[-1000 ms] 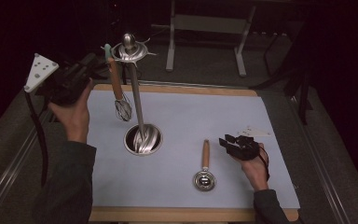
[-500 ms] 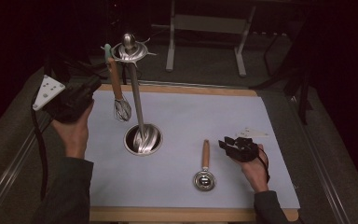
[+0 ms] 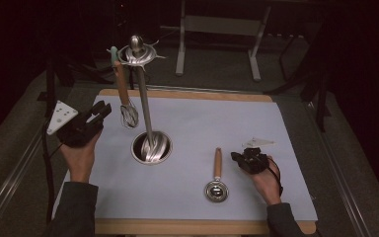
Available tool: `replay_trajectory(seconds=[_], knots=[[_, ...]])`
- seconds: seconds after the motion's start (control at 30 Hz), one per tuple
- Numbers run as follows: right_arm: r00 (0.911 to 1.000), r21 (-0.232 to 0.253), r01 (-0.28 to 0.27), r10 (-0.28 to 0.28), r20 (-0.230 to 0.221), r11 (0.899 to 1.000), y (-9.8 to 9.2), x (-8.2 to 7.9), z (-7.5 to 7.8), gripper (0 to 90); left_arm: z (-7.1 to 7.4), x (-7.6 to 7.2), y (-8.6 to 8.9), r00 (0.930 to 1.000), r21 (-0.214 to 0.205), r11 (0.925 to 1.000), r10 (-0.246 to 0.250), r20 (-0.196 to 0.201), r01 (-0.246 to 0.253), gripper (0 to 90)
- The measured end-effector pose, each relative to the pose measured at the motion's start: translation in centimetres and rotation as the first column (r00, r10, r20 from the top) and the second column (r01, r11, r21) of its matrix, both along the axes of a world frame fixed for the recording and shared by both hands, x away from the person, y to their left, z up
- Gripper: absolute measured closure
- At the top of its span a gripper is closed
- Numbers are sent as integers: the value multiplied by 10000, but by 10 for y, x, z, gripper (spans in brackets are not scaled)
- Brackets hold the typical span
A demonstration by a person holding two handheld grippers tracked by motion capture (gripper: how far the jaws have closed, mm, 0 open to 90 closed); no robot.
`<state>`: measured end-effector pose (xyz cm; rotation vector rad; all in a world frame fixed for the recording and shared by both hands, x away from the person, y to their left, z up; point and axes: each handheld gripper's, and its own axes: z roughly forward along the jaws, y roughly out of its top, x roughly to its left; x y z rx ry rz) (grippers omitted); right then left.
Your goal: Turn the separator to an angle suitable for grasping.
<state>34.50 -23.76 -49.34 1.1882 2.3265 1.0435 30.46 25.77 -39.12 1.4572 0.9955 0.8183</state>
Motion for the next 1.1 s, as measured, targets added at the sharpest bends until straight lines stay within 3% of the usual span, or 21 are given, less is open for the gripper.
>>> replay_trajectory(seconds=[0.33, 0.5, 0.63, 0.9, 1.1], knots=[[9988, -433, -211, 192, -450, 9988, 18, 5, -12, 898, -51, -8, 2, 9963, -169, 9998, 45, -857, -60, 706], [9972, -750, -111, 55, -743, 9971, 27, 12, -21, 898, -73, -12, -4, 9924, -36, 10000, 37, -1229, -42, 693], [9955, -870, -13, -70, -949, 9962, 31, 17, -25, 899, -85, -14, -7, 9897, -50, 9999, -97, -1425, 91, 689], [9938, -983, -269, 160, -1101, 9948, 48, 22, -25, 899, -106, -18, -10, 9841, -133, 9998, 96, -1772, -122, 689], [9899, -1312, -876, 716, -1223, 9875, 68, 22, -26, 897, -122, -19, -10, 9794, -268, 9991, 275, -2001, -336, 689]])
